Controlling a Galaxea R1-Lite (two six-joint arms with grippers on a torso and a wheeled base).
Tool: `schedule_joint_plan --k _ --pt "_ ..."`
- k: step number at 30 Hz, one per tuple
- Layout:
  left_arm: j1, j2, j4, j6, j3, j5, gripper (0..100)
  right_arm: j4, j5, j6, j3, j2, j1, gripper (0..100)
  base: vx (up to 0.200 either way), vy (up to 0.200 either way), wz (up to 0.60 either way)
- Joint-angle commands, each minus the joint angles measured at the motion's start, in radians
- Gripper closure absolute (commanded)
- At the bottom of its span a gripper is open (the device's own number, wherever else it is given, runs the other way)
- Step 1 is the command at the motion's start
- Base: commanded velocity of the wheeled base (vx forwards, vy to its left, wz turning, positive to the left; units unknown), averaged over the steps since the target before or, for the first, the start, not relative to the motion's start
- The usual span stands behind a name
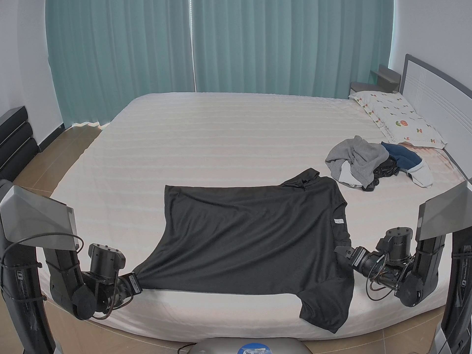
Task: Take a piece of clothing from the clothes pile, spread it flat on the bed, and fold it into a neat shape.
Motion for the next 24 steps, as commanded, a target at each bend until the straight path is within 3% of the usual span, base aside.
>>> schedule_joint_plan --k 1,6,24 --pt "0.059 -0.023 0.002 0.029 0.008 0.024 100 0.0 -0.001 -0.007 -0.009 0.049 -0.02 0 0.0 0.0 0.0" --pt "0.105 -0.017 0.004 0.084 0.008 0.052 100 0.0 -0.001 -0.012 -0.032 0.084 -0.035 0 0.0 0.0 0.0" --pt "0.091 -0.011 -0.002 0.074 0.006 0.041 100 0.0 0.026 -0.02 -0.001 0.092 0.008 0 0.0 0.0 0.0"
